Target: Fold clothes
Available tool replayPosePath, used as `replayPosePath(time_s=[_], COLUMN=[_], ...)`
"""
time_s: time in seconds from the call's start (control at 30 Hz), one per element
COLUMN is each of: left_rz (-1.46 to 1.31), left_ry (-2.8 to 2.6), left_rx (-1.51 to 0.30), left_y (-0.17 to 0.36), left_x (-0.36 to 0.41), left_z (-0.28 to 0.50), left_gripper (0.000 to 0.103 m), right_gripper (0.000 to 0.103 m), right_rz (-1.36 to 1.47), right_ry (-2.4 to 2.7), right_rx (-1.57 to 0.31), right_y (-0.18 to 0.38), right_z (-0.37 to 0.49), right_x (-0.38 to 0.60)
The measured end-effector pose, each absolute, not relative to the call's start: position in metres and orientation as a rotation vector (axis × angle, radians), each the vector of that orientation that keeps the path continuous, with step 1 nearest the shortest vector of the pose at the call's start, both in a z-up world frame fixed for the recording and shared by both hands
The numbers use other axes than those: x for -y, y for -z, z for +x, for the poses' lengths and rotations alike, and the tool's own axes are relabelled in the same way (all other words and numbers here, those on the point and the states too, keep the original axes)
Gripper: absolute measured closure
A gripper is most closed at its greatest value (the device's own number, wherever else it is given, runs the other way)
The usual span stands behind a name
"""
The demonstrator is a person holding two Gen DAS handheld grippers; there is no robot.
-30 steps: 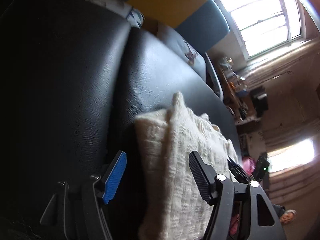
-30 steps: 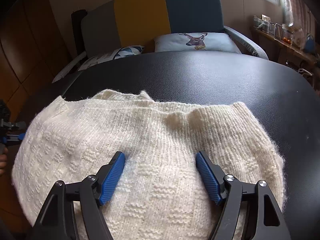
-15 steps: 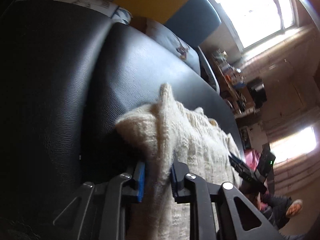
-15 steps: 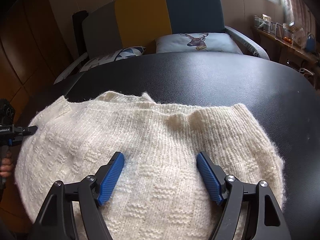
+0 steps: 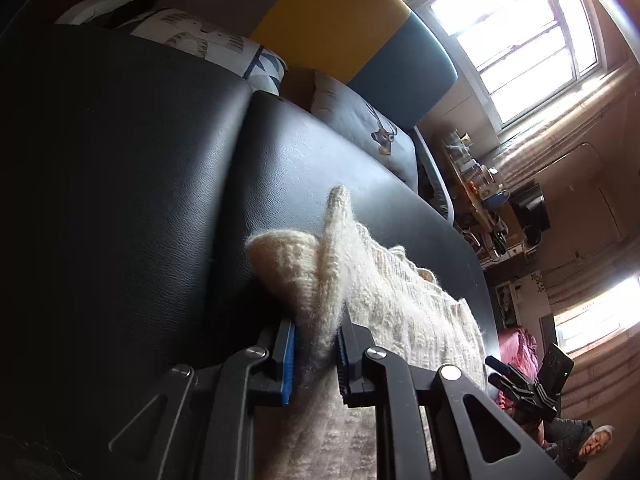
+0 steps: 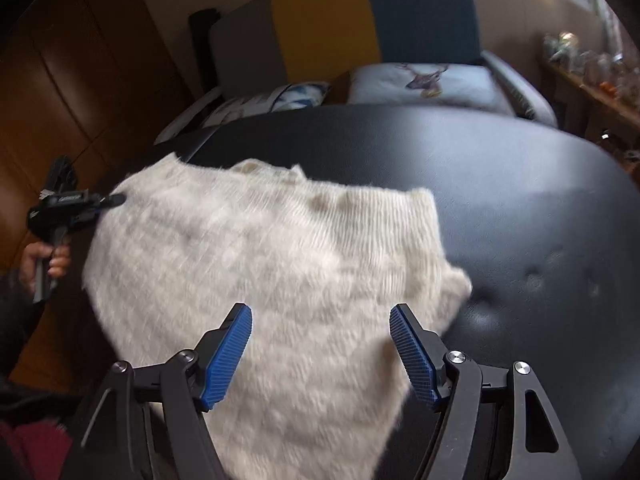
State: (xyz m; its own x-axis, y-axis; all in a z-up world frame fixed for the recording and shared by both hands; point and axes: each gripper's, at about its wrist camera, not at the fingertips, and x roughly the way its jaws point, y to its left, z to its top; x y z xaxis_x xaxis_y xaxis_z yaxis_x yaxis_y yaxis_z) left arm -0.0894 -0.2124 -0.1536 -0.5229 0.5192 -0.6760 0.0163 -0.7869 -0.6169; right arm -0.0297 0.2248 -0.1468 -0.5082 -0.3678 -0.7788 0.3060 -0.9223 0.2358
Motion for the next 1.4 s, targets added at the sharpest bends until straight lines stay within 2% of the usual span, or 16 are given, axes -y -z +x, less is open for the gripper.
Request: replayPosePath(time_s=[0.2, 0.47, 0.53, 0.8, 1.07, 1.17, 1.4], left_rz=[-1.358, -1.353, -1.34, -1.266, -1.25, -1.26, -1.356], left_ry=[-2.354, -2.265, -2.237, -2.229, -2.274, -2.286, -2.259], left_rx=[0.822, 0.987, 1.05, 1.218, 1.262, 1.252, 1.206], left_y=[0.146, 0.141, 0.139, 0.097, 0.044, 0.027, 0.034], left_x=[0.215, 0.223, 0.225, 0.21, 0.153, 0.123, 0.027], left_z=[-0.092, -0.085, -0.084, -0.086, -0.086, -0.088, -0.094], left_gripper=[0.088, 0.088, 0.088, 0.088, 0.088, 0.088, 0.088], right_gripper=[0.03, 0.026, 0.022, 0.018, 0.017, 0.012, 0.01], right_rz=[1.429, 1.454, 1.455, 1.434, 1.369, 1.344, 1.264], right_ry=[2.293, 2.324, 2.346, 2.383, 2.385, 2.385, 2.355], right_rx=[-0.046, -0.058, -0.035, 0.019, 0.071, 0.09, 0.169], right_y=[0.178, 0.19, 0.191, 0.195, 0.201, 0.203, 0.208], right_z=[-0.049, -0.05, -0.048, -0.05, -0.045, -0.043, -0.034], right_x=[-0.22, -0.216, -0.215, -0.204, -0.198, -0.196, -0.213])
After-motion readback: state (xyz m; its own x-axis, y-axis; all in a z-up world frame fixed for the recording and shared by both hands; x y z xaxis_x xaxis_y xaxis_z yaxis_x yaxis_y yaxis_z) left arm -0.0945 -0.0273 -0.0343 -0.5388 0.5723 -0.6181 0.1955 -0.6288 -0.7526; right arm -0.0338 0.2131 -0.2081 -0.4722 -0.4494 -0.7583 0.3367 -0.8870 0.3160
